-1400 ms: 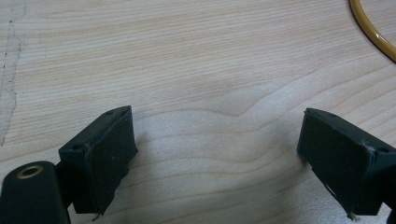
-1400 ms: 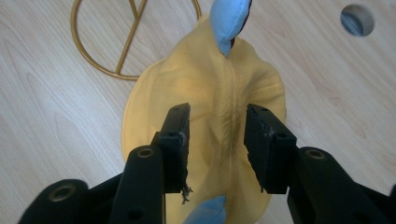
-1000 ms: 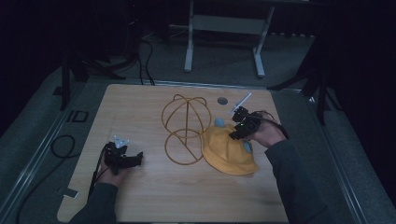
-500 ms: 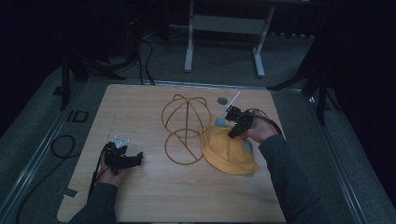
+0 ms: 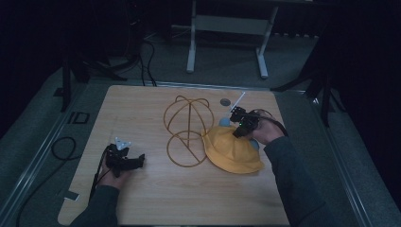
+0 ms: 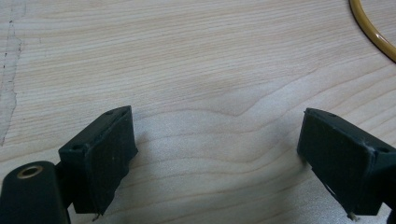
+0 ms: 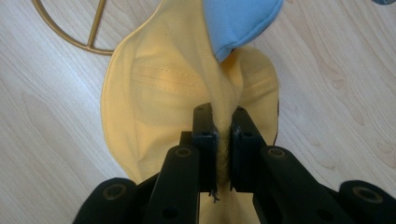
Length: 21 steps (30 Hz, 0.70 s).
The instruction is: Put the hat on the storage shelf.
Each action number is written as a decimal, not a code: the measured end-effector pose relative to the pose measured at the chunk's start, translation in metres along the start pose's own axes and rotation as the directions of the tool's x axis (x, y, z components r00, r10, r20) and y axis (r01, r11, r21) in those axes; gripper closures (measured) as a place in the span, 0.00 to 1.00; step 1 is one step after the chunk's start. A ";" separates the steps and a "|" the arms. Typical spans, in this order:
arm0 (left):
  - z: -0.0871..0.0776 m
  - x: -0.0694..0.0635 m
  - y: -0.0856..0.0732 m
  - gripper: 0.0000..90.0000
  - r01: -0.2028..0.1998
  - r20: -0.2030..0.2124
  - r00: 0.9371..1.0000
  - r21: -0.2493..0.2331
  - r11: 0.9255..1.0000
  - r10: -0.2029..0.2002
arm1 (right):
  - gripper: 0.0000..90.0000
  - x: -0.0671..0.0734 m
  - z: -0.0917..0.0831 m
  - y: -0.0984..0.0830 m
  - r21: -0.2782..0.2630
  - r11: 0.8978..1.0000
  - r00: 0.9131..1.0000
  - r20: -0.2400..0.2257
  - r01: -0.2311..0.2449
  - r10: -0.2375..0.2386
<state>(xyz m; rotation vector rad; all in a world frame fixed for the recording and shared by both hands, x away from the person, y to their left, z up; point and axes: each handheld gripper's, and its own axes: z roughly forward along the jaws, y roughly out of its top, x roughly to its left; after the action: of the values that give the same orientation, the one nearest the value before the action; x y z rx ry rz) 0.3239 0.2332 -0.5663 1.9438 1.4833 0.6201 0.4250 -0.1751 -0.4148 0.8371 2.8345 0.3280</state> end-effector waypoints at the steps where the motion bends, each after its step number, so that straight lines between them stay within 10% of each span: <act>1: 0.000 0.000 0.000 0.13 0.000 0.000 1.000 0.000 1.000 0.000 | 0.93 0.000 -0.001 0.000 -0.006 1.000 1.000 0.005 -0.001 0.001; 21: 0.000 0.000 0.000 0.13 0.000 0.000 1.000 0.000 1.000 0.000 | 0.93 0.001 -0.023 -0.009 -0.134 0.989 0.995 0.070 -0.058 0.068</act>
<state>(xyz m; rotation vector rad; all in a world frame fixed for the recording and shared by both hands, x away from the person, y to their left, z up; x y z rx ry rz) 0.3240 0.2332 -0.5663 1.9443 1.4831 0.6201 0.4149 -0.1855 -0.3949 0.8933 2.6891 0.4766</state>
